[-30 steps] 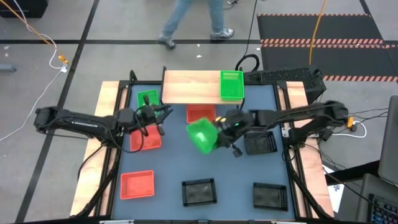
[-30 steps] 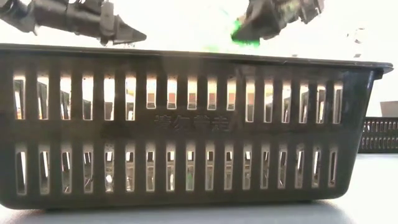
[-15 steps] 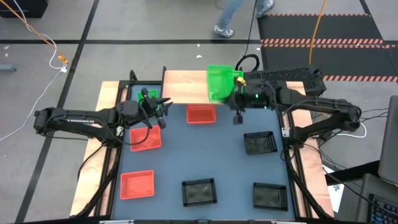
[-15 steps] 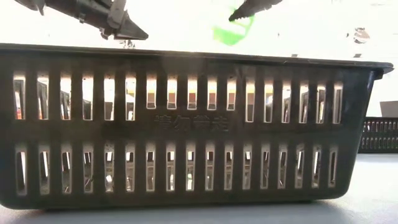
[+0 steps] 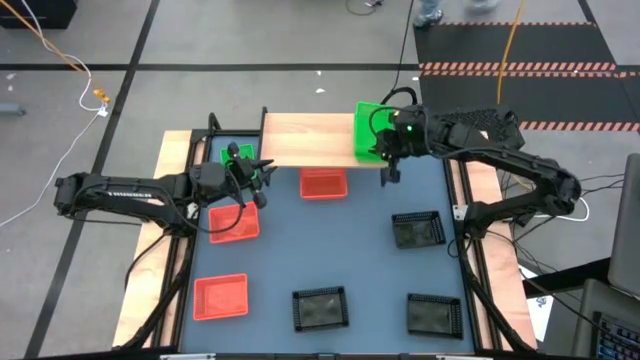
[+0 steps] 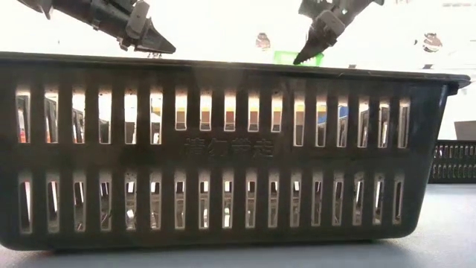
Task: Stack baskets on shelf by color
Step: Stack the bottom green bin on top of the green bin on the shelf, then adjust the shelf on the table
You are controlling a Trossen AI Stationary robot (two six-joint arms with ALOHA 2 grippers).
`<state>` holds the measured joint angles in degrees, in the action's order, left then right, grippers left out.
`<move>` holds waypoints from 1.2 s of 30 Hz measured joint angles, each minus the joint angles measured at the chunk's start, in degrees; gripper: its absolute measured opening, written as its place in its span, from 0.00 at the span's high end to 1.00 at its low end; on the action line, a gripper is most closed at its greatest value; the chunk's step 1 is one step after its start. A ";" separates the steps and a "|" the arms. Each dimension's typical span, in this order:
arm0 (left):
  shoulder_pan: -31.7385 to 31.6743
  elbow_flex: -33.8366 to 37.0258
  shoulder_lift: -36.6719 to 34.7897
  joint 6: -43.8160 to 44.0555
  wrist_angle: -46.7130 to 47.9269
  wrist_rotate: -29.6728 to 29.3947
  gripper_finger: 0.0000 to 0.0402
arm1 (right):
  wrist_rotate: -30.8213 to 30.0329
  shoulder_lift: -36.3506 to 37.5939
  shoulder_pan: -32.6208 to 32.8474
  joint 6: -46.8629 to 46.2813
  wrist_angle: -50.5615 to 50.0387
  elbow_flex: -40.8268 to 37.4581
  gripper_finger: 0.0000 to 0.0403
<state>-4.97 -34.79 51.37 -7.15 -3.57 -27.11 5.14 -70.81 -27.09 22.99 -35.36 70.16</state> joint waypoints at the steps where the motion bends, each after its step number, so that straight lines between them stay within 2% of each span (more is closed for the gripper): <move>1: 0.00 0.00 0.00 0.13 0.00 0.00 0.77 | 0.28 -0.02 -0.25 0.21 0.43 -0.91 1.00; 5: 0.00 0.00 0.00 0.19 0.02 0.00 0.77 | 3.81 -0.04 -0.76 0.58 1.06 -3.44 0.97; 13: 0.00 0.00 0.00 -0.22 0.04 -0.02 0.77 | 3.79 0.05 -0.77 2.13 1.77 -4.01 0.84; 19: 0.00 0.00 0.00 0.09 1.01 -0.22 0.77 | -0.99 0.94 -0.75 0.59 3.57 -4.05 0.69; 22: 0.00 0.00 -0.12 1.62 2.46 -2.84 0.77 | -2.02 2.43 -0.72 -1.34 5.41 -4.05 0.64; 26: 0.00 0.00 -0.20 3.42 5.83 -9.03 0.77 | 3.36 5.21 0.73 -1.30 7.45 -4.05 0.61; 30: 0.00 0.00 -0.20 4.86 7.74 -11.06 0.77 | 10.99 7.09 2.42 -5.61 10.92 -4.05 0.61; 36: 0.00 0.00 -1.02 6.15 8.02 -11.06 0.77 | 11.38 6.79 4.64 -7.31 10.81 -4.05 0.61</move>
<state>-4.97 -34.79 50.36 -1.01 4.44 -38.17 16.51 -64.02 -22.44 15.68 -24.55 66.11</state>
